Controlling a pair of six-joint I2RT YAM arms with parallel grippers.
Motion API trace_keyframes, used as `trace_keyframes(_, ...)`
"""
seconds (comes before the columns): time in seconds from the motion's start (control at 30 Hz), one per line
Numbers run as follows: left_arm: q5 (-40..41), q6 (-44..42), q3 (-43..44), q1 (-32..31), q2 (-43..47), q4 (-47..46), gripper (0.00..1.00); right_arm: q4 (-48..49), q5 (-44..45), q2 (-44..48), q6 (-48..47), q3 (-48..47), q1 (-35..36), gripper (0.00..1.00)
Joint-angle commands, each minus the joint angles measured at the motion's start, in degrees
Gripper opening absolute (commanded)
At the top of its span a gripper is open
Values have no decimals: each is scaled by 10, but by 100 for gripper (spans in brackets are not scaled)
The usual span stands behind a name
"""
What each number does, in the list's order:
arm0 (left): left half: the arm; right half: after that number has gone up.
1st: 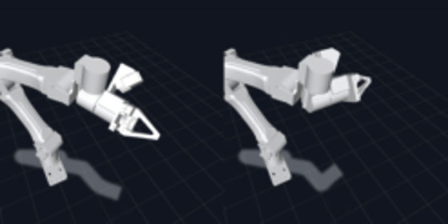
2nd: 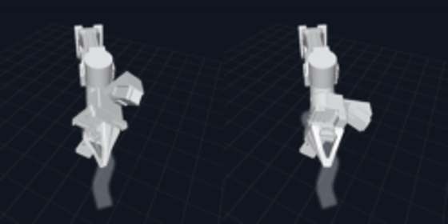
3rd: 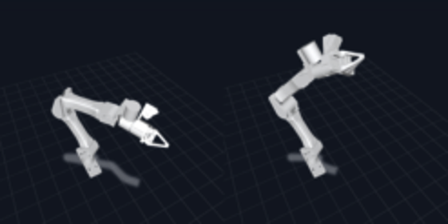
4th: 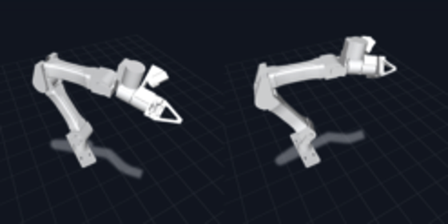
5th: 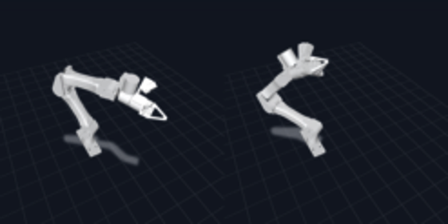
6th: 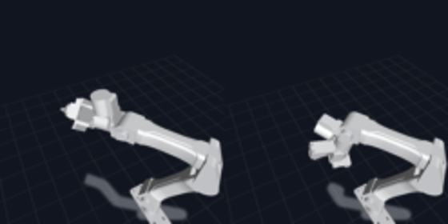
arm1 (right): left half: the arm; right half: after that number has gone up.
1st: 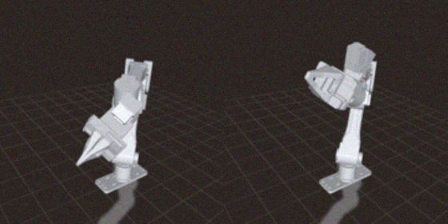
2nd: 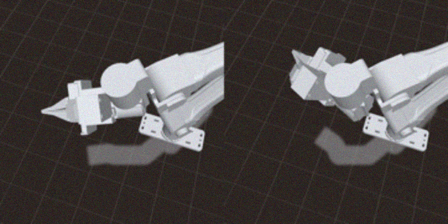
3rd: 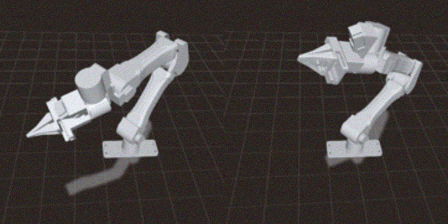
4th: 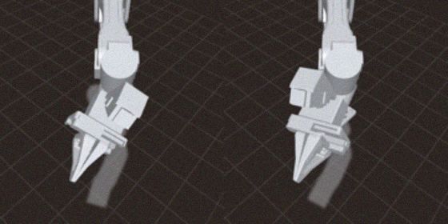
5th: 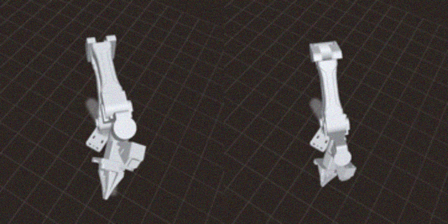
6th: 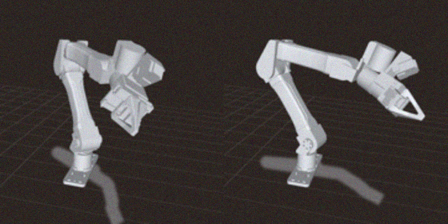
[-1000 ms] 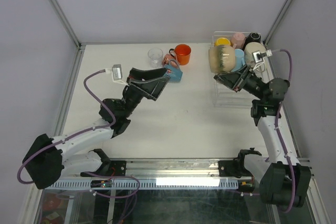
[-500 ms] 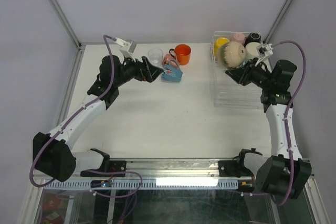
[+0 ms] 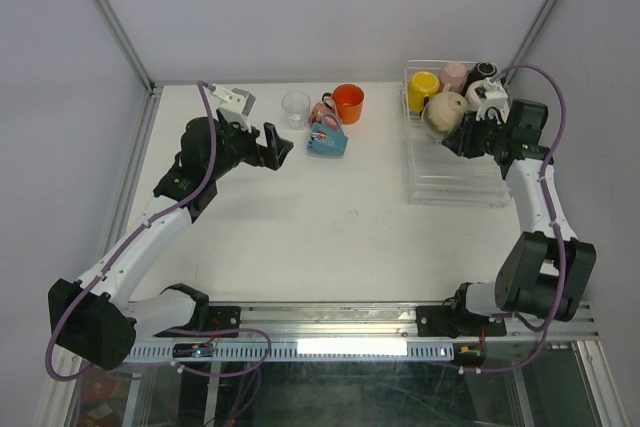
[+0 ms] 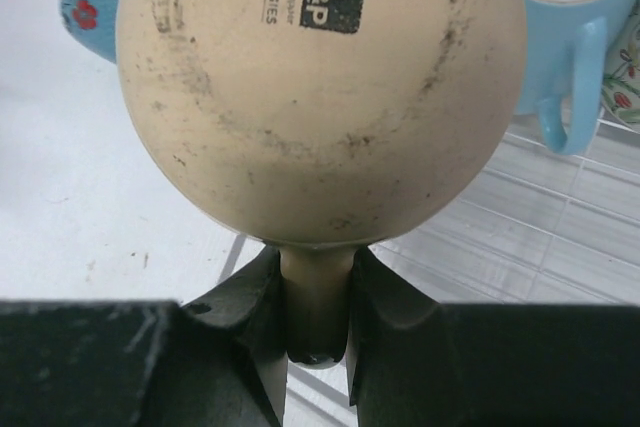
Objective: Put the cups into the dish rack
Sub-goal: Turn the cup upside down in the dish rack.
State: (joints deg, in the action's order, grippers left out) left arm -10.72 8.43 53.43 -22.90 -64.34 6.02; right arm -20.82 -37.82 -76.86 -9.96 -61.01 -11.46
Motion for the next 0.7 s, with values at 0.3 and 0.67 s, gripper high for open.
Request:
trace_keyframes(0.3,21,-23,-8,-1,15,-15,99,21,76,-81,-49,-97,34,0)
trace_keyframes(0.67,18,-23,-9,0,8,-15,99,19,91,-126,-58,-116,43,0)
